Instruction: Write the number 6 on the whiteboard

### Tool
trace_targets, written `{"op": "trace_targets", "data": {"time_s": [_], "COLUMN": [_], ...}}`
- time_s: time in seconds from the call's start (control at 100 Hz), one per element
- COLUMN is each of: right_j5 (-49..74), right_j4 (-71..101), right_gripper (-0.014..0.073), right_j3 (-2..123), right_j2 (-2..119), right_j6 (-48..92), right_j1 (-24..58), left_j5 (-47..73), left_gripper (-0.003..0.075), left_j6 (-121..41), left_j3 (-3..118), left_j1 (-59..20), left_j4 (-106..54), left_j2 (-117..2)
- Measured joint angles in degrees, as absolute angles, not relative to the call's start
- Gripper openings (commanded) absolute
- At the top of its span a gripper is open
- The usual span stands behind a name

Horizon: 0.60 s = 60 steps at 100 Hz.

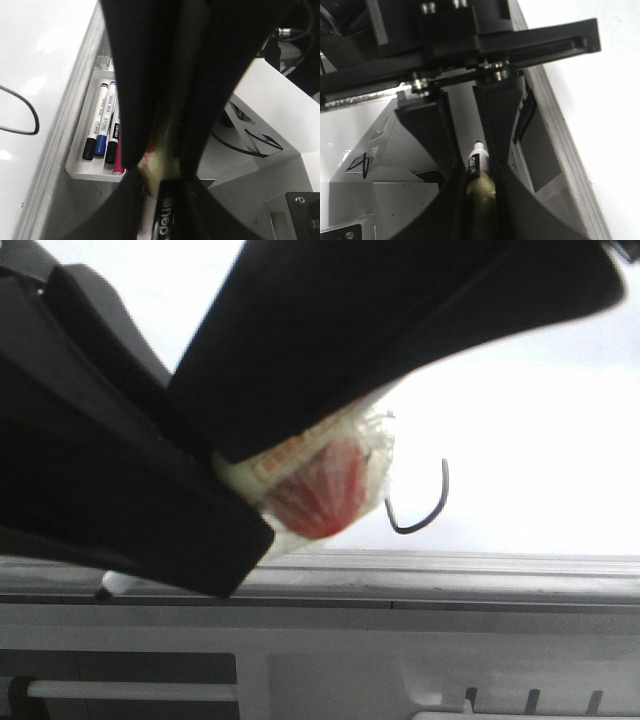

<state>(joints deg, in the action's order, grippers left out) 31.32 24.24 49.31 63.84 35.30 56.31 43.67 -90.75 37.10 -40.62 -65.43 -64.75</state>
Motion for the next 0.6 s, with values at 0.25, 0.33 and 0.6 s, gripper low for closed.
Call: {"op": "trace_targets", "data": {"time_s": [0.25,0.33,0.6], "right_j5": [31.42,30.18,29.8], "right_j4": [24.41,24.41,24.5], "right_gripper": [0.0206,0.0383,0.0055], "right_j3": [49.31,49.31,49.31], "right_j2": [63.84,63.56,54.86], "right_j6": [35.3,35.3,35.3], "right_j1": [56.31,56.21,49.25], "left_j5": [43.92,43.95,41.06], "left_gripper": [-0.0019,-0.0019,-0.0019], "left_j6": [-91.24,-90.63,-84.58], "left_j3": [37.1,37.1,37.1], "left_j1": [-40.84,-40.84,-38.65], "left_j4": [-65.18,-65.95,-70.34], "left_j2": [-64.75,-64.75,-64.41]}}
